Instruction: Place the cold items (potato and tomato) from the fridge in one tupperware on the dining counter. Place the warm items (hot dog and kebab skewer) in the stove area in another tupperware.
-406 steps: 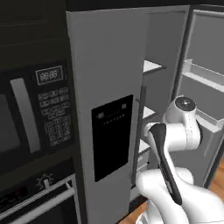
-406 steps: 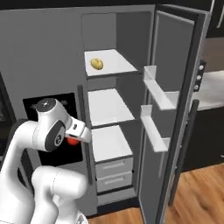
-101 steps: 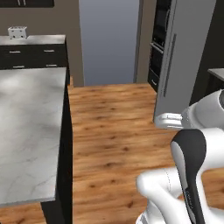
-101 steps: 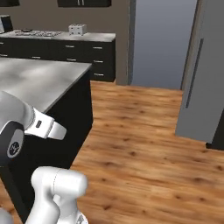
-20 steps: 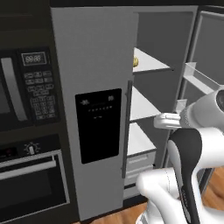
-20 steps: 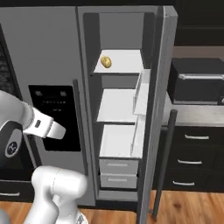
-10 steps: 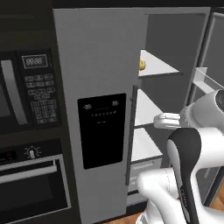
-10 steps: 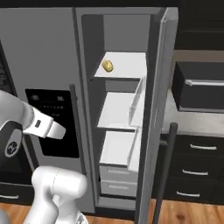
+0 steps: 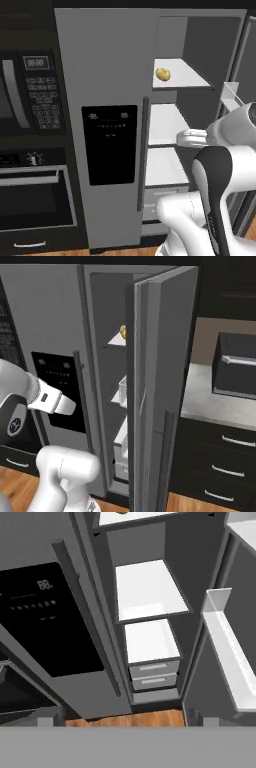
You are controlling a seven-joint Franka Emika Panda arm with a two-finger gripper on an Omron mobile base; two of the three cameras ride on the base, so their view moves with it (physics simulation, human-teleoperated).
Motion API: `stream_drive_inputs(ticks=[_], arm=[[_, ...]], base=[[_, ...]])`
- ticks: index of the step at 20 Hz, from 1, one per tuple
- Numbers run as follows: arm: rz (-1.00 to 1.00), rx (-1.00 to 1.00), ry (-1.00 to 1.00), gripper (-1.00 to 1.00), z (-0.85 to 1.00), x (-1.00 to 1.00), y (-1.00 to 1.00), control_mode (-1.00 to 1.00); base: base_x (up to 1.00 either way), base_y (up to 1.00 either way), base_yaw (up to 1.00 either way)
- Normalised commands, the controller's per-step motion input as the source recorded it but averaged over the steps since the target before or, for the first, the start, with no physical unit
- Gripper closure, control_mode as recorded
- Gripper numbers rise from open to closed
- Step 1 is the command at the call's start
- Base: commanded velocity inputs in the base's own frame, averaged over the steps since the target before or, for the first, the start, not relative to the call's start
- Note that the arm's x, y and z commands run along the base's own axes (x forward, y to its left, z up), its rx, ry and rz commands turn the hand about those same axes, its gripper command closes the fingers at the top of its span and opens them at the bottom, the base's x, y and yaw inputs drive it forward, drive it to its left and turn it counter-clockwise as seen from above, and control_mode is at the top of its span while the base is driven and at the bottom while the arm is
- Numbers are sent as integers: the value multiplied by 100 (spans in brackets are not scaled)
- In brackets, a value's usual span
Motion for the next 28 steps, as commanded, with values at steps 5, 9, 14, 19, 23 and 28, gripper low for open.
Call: stream_drive_inputs(ticks=[5, 9, 14, 19, 23, 28], arm=[[0, 0, 0, -100, 0, 0, 0, 100], [0, 0, 0, -100, 0, 0, 0, 100], [0, 0, 0, -100, 0, 0, 0, 100], [0, 0, 0, -100, 0, 0, 0, 100], [0, 0, -2, -100, 2, 2, -3, -100], [21, -3, -51, -100, 67, 2, -15, -100]], base=[[21, -20, 2], [63, -1, 0], [33, -24, 0], [0, -7, 0], [1, -6, 0], [0, 0, 0]])
